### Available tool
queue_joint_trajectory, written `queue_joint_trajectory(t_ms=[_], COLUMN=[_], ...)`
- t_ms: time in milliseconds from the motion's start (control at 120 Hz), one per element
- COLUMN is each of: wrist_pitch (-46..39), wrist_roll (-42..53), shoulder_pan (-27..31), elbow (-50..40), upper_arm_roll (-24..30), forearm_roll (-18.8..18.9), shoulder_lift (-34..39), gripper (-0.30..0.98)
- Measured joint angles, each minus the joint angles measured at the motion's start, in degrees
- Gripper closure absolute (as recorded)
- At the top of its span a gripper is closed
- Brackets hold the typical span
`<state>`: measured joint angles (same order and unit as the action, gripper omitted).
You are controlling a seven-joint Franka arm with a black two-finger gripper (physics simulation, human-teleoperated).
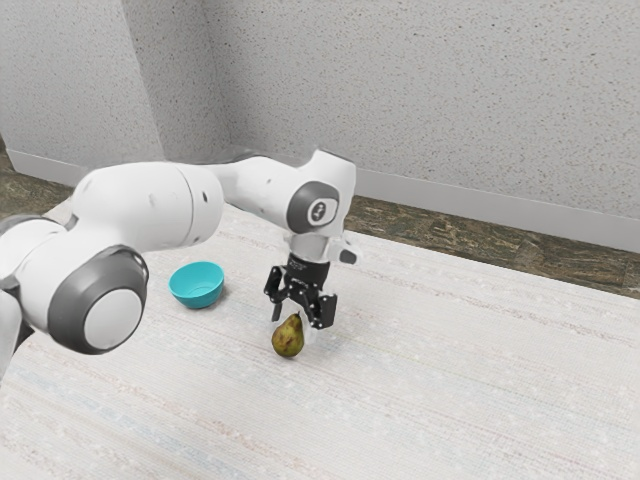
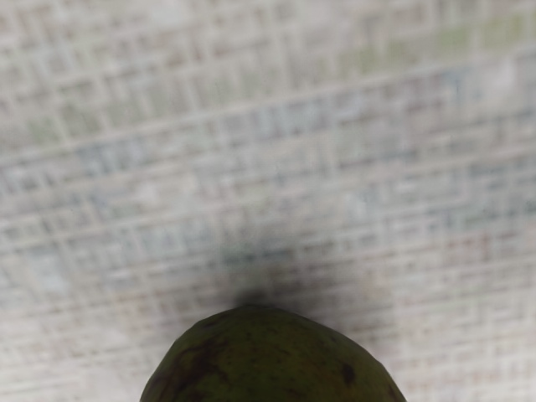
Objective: Place the pear in the bowl.
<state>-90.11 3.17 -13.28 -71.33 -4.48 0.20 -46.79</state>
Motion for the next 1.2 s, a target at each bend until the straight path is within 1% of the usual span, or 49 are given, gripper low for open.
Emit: queue_joint_trajectory(t_ms=[208,325,492,733,967,1150,1200], wrist_pitch=[0.5,0.9,1.2,1.4,1.6,2.6,3.0], wrist_roll=[-0.2,-0.3,-0.4,-0.5,-0.6,-0.7,-0.7], shoulder_pan=[0.2,0.3,0.4,0.4,0.4,0.5,0.7], elbow=[0.0,-0.2,-0.2,-0.2,-0.2,-0.3,-0.4], upper_arm_roll=[-0.1,-0.1,-0.1,-0.1,-0.1,-0.1,-0.1], forearm_roll=[0.0,0.0,-0.3,-0.5,0.5,1.7,2.2], shoulder_lift=[-0.9,-0.8,-0.7,-0.5,1.2,3.2,3.9], gripper=[0.0,0.06,0.18,0.41,0.61,0.8,0.8])
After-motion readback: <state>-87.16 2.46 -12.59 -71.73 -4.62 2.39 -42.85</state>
